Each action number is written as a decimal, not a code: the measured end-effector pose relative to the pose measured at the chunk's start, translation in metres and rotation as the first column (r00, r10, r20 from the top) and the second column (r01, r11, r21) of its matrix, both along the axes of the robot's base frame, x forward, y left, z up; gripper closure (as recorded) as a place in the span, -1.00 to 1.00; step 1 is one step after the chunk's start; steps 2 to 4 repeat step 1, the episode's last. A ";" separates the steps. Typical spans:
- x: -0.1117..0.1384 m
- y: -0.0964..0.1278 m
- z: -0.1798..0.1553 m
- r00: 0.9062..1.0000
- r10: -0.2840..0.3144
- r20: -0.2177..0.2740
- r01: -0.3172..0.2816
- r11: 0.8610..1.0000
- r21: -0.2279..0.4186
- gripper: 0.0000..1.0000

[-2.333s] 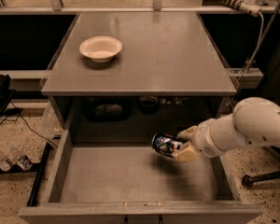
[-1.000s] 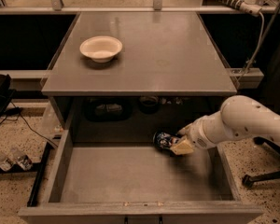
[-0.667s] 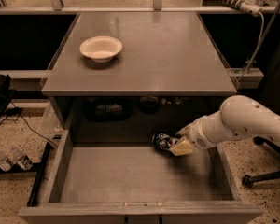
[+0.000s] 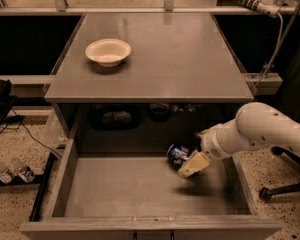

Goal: Place pepsi can into top drawer

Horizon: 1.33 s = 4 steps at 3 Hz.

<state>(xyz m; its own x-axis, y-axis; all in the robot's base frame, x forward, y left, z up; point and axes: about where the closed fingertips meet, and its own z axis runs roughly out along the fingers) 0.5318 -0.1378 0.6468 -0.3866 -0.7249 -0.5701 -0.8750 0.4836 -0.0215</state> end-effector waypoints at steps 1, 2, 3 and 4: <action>0.000 0.000 0.000 1.000 0.000 0.000 0.000 1.000 0.000 -1.00; 0.000 0.000 0.000 1.000 0.000 0.000 0.000 1.000 0.000 -1.00; 0.000 0.000 0.000 1.000 0.000 0.000 0.000 1.000 0.000 -1.00; 0.000 0.000 0.000 1.000 0.000 0.000 0.000 1.000 0.000 -1.00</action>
Offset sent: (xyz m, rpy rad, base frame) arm 0.0000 0.0000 0.0000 0.0000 0.0000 0.0000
